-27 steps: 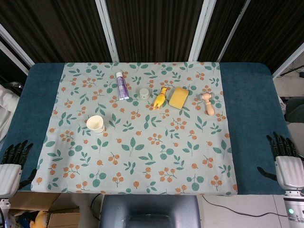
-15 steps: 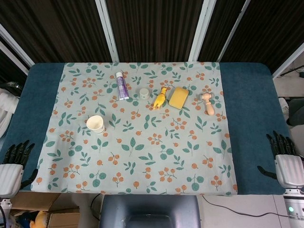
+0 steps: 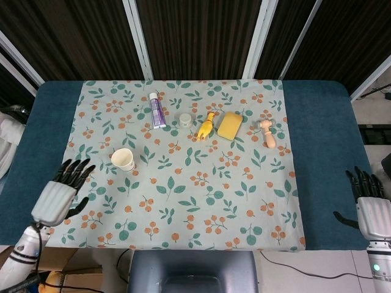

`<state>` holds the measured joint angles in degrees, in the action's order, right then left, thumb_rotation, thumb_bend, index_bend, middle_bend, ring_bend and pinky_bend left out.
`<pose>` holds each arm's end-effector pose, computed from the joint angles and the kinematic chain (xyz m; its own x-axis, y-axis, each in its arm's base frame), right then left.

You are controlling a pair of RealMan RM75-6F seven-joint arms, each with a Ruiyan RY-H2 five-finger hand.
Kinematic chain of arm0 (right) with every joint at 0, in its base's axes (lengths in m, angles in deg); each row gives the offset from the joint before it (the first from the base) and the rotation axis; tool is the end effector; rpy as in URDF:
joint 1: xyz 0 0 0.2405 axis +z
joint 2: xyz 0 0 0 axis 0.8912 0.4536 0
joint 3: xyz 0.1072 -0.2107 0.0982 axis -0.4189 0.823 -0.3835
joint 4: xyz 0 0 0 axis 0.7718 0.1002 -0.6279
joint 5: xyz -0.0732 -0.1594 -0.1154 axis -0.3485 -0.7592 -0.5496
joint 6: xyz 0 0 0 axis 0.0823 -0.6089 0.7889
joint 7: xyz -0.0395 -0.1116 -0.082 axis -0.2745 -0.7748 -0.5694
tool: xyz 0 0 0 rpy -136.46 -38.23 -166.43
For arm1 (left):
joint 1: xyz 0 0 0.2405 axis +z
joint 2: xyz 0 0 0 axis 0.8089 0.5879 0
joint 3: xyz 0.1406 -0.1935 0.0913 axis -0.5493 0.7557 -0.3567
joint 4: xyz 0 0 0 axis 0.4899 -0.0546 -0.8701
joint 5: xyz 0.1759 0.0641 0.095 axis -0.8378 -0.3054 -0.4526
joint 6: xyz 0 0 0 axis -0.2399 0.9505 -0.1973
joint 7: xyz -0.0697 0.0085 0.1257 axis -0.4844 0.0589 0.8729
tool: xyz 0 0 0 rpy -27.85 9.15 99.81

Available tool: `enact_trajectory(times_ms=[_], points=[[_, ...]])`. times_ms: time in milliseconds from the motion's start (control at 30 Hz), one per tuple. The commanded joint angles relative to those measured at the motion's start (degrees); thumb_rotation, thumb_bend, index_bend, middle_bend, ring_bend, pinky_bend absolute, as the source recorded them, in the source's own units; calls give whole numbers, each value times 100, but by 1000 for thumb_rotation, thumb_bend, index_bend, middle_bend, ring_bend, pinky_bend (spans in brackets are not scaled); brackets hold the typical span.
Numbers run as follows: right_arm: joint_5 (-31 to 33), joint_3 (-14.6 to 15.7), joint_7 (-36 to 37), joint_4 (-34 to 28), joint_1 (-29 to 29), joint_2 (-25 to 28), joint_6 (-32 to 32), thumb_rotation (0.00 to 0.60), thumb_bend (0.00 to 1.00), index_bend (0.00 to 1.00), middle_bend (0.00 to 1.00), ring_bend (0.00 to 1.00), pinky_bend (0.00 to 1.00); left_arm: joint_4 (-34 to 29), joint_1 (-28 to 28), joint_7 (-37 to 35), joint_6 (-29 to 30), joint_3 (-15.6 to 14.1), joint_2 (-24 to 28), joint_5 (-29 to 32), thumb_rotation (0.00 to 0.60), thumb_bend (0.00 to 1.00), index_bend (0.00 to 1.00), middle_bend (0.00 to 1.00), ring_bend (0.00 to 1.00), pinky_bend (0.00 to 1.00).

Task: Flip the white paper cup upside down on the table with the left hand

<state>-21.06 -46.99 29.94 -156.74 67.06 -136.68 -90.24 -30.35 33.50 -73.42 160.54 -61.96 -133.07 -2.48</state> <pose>-0.3474 -0.1822 0.1575 0.5051 0.0272 0.8626 -0.8603 0.0959 0.5007 -0.2228 0.2590 0.1235 0.5518 0.0060 0.8340 0.7686 -0.3919 -0.5057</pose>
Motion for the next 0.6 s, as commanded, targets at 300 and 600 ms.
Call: enact_trajectory(times_ms=[300, 600], points=[[63, -42, 51, 111, -28, -45, 70, 600, 0, 0, 0, 0, 0, 159, -2277, 2703, -2478, 731, -1121, 2412, 600, 314, 0, 0, 0, 0], [35, -38, 75, 171, -32, -84, 97, 600, 0, 0, 0, 0, 0, 805, -3007, 4423, -2472, 507, -1692, 3931, 600, 311, 0, 0, 0, 0]])
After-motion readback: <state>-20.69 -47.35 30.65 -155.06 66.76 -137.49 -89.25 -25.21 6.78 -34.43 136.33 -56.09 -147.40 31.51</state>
